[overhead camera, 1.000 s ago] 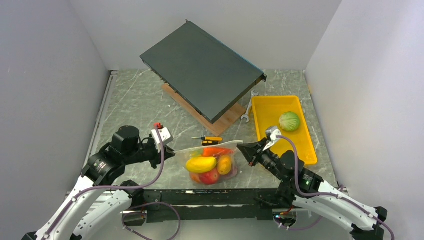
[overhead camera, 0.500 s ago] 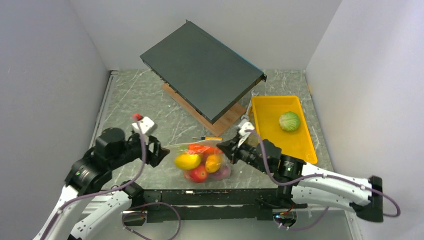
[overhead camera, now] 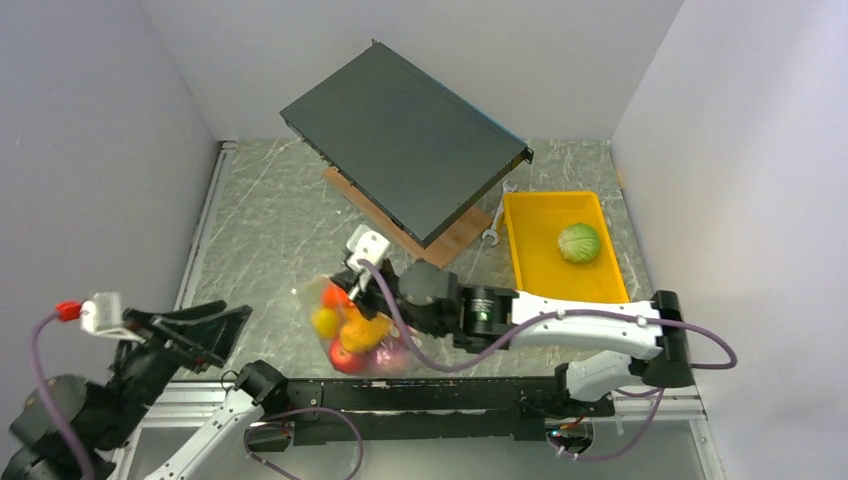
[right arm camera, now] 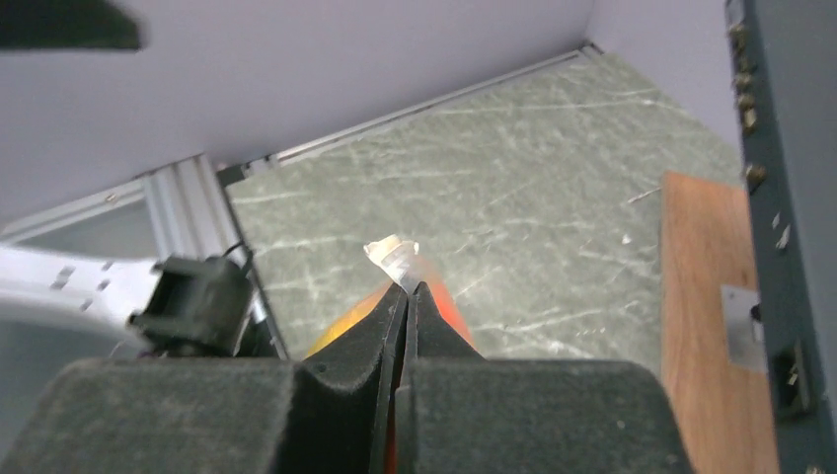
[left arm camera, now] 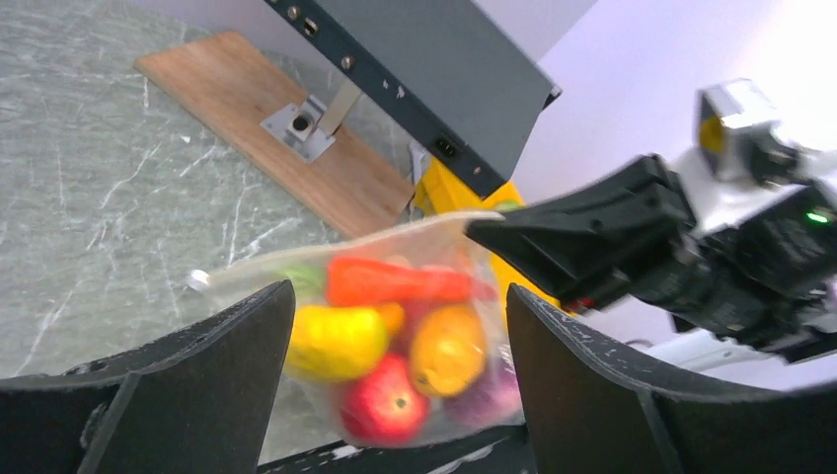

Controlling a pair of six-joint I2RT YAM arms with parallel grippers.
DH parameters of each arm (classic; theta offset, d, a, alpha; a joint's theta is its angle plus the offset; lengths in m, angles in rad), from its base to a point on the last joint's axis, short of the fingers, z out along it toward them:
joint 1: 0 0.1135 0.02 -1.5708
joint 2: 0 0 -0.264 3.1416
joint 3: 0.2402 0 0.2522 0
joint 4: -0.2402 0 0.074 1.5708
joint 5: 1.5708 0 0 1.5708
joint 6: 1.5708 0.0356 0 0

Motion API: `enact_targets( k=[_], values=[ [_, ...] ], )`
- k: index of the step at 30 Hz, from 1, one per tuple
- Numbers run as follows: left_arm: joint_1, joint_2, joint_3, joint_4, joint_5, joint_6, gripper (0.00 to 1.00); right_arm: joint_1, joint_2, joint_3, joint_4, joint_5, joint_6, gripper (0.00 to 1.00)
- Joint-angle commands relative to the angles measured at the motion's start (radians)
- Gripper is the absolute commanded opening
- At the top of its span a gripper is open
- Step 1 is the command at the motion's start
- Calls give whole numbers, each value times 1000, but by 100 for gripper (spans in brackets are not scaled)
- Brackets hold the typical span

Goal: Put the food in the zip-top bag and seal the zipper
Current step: Place the zipper food storage bag at the center of the board.

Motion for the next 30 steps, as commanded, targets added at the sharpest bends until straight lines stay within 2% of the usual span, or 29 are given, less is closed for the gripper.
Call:
enact_targets(
  k=[1,5,9,12,15,21,24,25,26,30],
  values=[
    [0,-73,36,-12,-78,-116,83,-106,102,181,71,-53,-78,0],
    [-4,-77,71,-50,-76,-126,82,-168,234,327,52,-81,-194,0],
    [-4,-71,94,-80,-69,-141,81,-186,386,448,57,-92,-384,0],
    [-3,-71,115,-69,-59,-146,81,-171,556,603,-4,-90,-441,0],
    [-4,-51,176,-98,-69,-143,80,-105,688,677,0,-94,-479,0],
    [-3,-47,264,-166,-116,-144,80,17,897,704,32,-88,-469,0],
    [-3,-82,233,-146,-121,-148,80,40,958,703,43,-58,-381,0],
    [-4,-95,217,-138,-120,-154,80,39,964,695,41,-97,-331,0],
    [-4,-106,201,-129,-119,-157,80,37,964,685,37,-123,-293,1],
    [-4,-122,162,-109,-115,-166,81,36,942,682,-11,-142,-191,29]
  ],
)
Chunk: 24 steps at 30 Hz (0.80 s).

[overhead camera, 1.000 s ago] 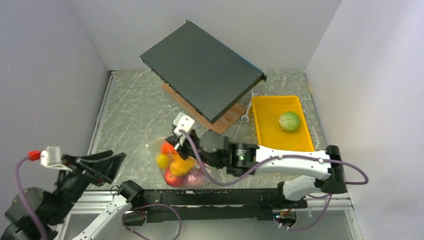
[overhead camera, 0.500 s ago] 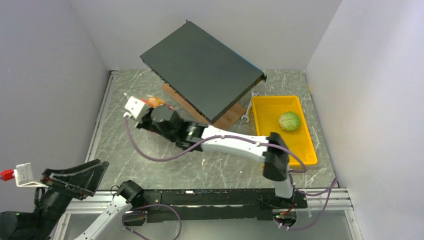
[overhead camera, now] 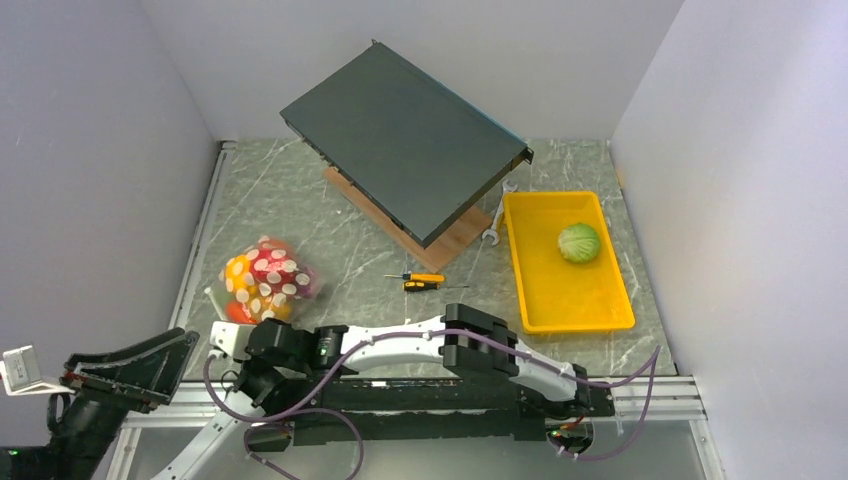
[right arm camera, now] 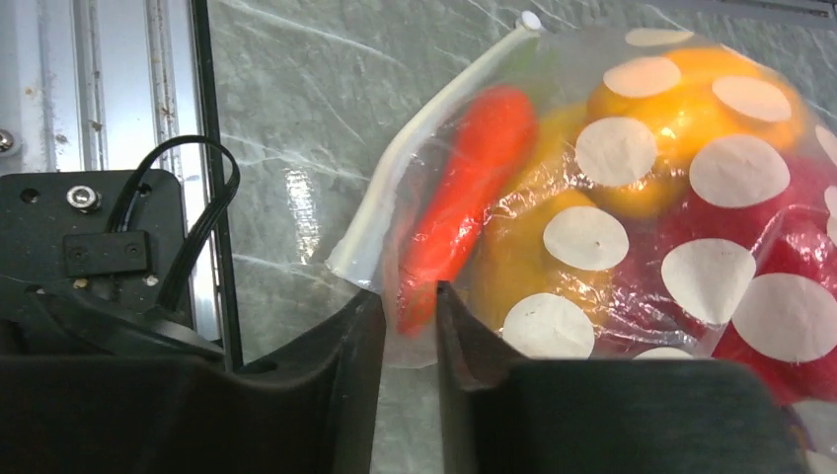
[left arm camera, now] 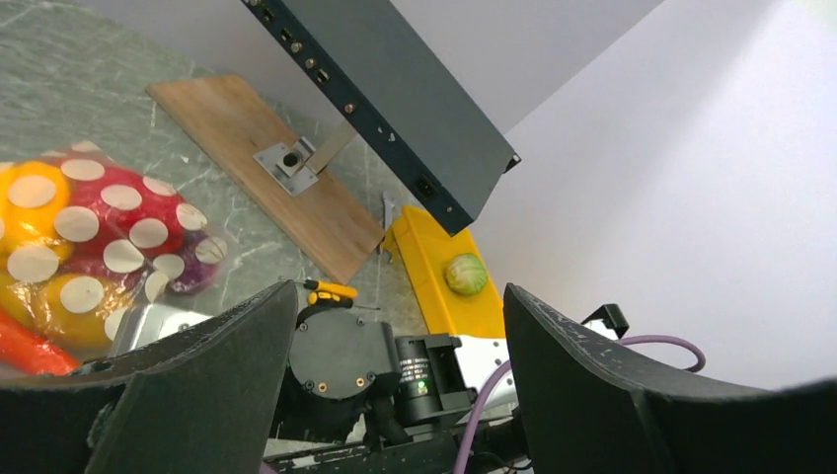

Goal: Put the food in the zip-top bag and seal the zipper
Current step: Place the zipper food storage bag at the center of the board, then reset both arms

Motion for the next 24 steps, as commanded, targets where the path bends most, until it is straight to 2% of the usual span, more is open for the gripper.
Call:
enact_targets(
  k=[1,3,9,12,17,24],
  values=[
    [-5,-14,-27,23,-3,-24,81,-20,-74,22,4,-32,147,35],
    [-4,-6,-25,23,-1,-21,81,-23,-111,22,-51,-14,171,44],
    [-5,15,-29,42,15,-14,83,-50,-289,-8,-181,-47,215,54],
    [-5,14,-41,52,27,-15,84,-50,-427,-123,-203,-59,200,60],
    [-4,6,-49,56,22,-7,84,-50,-673,-341,-280,89,232,67],
    [-4,11,-57,91,-12,42,85,-89,-1200,-692,-411,307,361,77]
  ],
)
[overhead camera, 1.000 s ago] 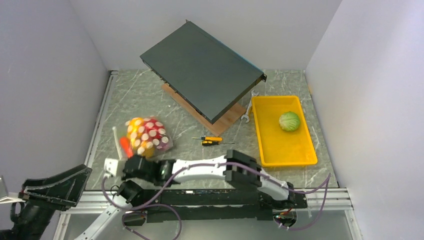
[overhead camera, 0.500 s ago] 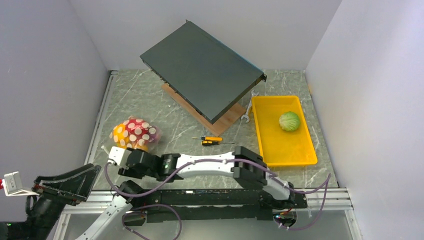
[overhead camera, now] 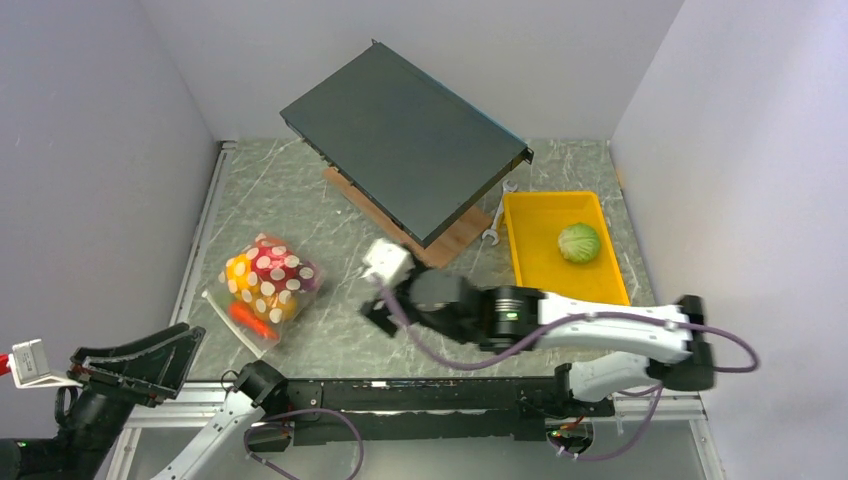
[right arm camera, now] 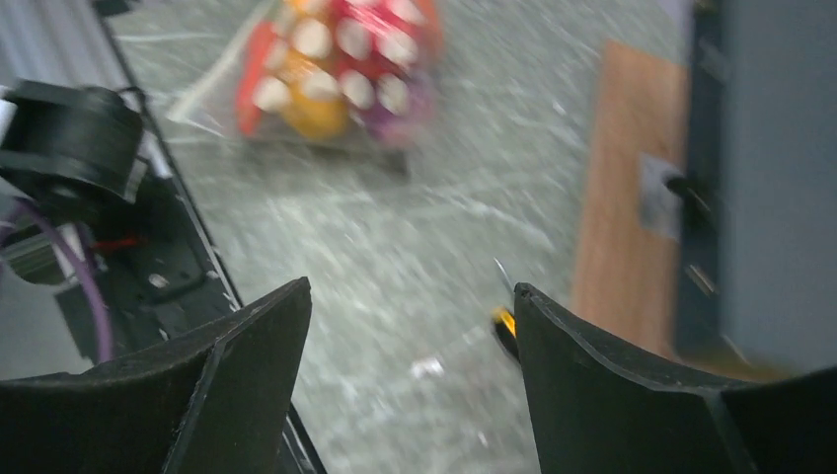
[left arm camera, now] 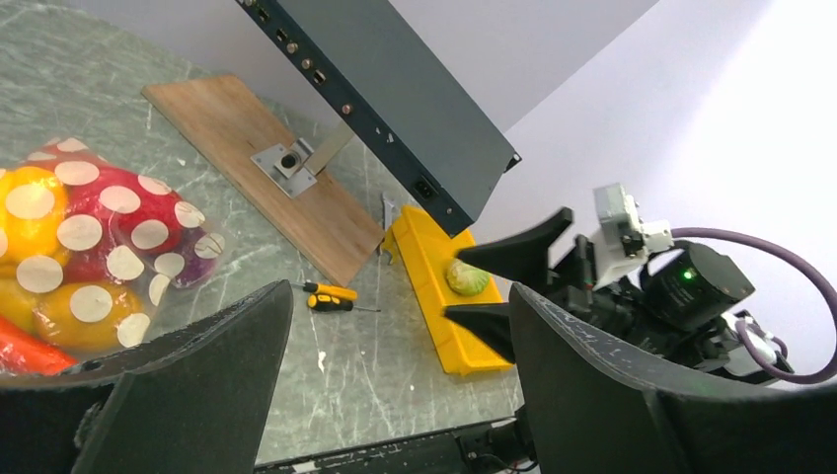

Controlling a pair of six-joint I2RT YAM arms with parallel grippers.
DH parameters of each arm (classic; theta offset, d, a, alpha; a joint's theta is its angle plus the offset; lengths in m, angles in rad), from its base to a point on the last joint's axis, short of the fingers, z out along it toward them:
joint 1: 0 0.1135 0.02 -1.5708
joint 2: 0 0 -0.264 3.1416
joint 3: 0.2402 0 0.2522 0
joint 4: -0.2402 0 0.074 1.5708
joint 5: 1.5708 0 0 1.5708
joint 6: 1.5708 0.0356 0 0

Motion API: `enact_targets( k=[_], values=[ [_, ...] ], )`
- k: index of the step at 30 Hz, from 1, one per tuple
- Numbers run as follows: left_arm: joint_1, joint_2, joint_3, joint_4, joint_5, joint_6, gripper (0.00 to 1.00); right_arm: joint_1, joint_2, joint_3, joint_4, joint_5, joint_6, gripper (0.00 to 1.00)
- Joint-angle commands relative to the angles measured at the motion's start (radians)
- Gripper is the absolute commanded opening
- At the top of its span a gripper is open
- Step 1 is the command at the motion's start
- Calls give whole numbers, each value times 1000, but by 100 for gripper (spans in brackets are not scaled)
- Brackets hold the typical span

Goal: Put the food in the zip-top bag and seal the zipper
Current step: Reset both arms

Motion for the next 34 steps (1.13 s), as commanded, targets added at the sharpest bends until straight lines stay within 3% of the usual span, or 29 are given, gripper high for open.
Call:
enact_targets(
  k=[1,3,4,6,9,17,29,34],
  values=[
    [-4,24,-13,73,-17,54,85,-36,-308,-147,-149,197,113,78],
    [-3,47,-24,101,-12,89,85,-39,-437,-152,-245,270,144,80],
    [-3,57,-29,115,-8,114,85,-39,-486,-139,-277,293,158,94],
    [-3,81,-36,158,-6,147,85,-39,-573,-104,-321,329,180,100],
    [-3,119,-32,254,-9,212,85,-38,-667,-48,-341,384,192,100],
    [-6,234,80,382,-21,333,85,-38,-701,107,-282,541,168,100],
    [-5,291,180,420,-10,386,84,-39,-821,61,22,533,33,100],
    [-5,286,170,414,-21,383,84,-40,-822,42,21,596,40,100]
  ],
)
